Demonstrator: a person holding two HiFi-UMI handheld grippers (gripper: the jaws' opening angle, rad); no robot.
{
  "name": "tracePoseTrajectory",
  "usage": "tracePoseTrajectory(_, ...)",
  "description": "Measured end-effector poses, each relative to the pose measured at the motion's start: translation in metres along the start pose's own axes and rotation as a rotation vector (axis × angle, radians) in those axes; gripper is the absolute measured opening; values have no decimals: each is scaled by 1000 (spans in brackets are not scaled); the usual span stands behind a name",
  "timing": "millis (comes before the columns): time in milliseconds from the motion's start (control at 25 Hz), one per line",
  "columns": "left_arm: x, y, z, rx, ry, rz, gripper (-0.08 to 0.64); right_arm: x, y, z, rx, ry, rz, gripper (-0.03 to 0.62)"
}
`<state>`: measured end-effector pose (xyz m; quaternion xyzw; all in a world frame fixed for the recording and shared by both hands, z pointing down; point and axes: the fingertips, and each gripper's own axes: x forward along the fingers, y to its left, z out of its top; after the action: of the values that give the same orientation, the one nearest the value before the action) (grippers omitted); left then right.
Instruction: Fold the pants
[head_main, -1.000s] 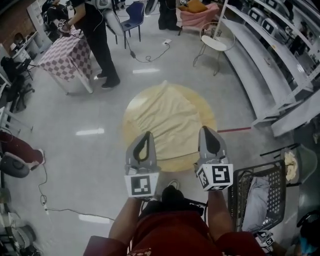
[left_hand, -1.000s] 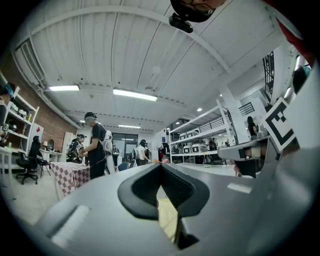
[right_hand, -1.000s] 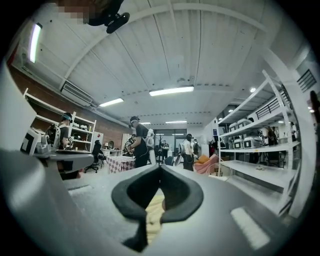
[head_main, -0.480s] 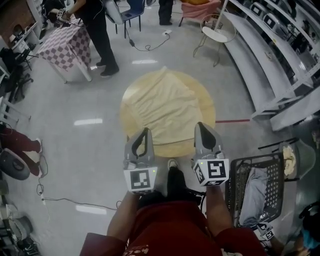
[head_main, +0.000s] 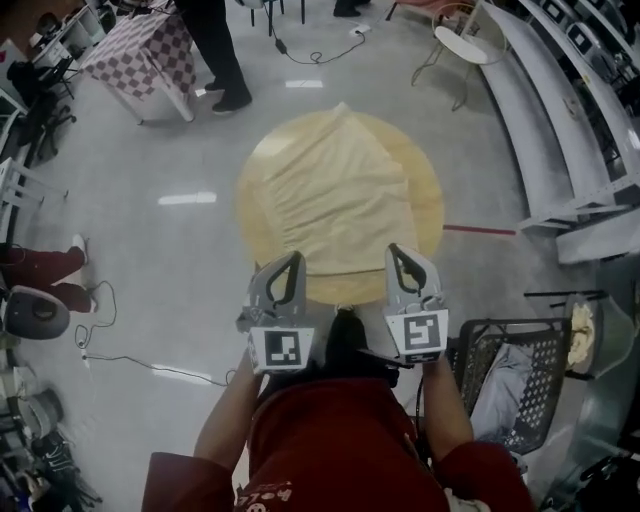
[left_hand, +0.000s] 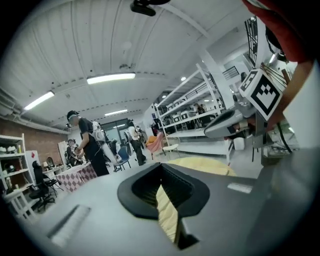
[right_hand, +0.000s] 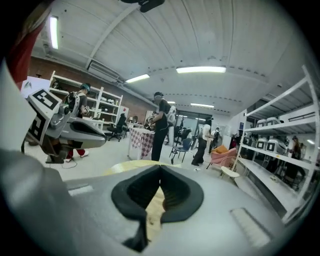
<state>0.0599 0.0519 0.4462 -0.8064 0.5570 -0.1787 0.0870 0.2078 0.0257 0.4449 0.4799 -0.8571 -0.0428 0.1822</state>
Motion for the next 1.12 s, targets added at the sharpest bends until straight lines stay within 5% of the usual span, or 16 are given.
tracePoseTrajectory(360, 48, -61, -73, 194, 295, -201, 106, 35, 7, -83, -267, 267, 228, 6)
tracePoseTrajectory(600, 55, -94, -133, 323, 494, -407, 184, 34, 15, -156, -419, 468, 417, 92)
tracePoseTrajectory(1120, 61, -123, -205, 466, 760, -607, 224, 42, 12, -249, -649, 703, 662, 135)
